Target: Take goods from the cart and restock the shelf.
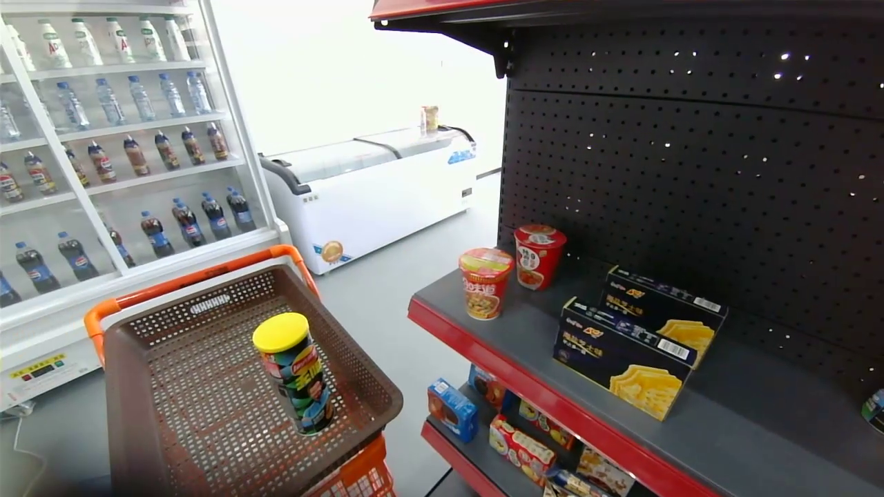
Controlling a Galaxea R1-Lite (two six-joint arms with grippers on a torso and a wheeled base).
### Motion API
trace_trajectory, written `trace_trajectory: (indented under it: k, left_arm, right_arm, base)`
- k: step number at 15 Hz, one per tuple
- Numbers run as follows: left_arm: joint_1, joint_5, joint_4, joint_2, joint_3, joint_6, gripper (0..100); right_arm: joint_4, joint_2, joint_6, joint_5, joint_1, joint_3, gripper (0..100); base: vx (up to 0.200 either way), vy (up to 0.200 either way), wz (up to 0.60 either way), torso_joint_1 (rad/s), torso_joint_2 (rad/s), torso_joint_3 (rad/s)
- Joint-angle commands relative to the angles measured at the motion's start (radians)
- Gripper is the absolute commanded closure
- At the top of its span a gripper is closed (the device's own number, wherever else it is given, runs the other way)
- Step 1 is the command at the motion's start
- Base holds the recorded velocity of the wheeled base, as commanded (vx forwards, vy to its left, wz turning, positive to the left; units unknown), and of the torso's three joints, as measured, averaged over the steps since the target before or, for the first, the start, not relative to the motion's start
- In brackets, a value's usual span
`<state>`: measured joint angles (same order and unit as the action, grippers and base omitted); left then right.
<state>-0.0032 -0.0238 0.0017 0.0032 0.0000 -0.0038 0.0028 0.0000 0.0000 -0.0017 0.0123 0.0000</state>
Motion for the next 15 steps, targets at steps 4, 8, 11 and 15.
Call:
trace_trajectory:
  k: [4,8,11,15]
  left_arm:
    - [0.0,-0.015,0.001,-0.002,-0.002,0.048,0]
    - [0.029,-0.057,0.004,0.054,-0.017,0.058,0]
    - [-0.054,-0.076,0.0,0.345,-0.238,0.025,0]
    - [-0.05,-0.116,0.0,0.627,-0.325,-0.136,0]
  right_arm:
    - [0.0,0.0,0.0,0.0,0.0,0.0,0]
    - [0.0,0.0,0.0,0.0,0.0,0.0,0]
    - [0.0,0.0,0.0,0.0,0.0,0.0,0]
    - [0.0,0.0,0.0,0.0,0.0,0.0,0]
  base:
    - [0.0,0.0,0.0,0.0,0.0,0.0]
    - [0.0,0.0,0.0,0.0,0.0,0.0]
    - [0.0,0.0,0.0,0.0,0.0,0.0]
    - [0.0,0.0,0.0,0.0,0.0,0.0]
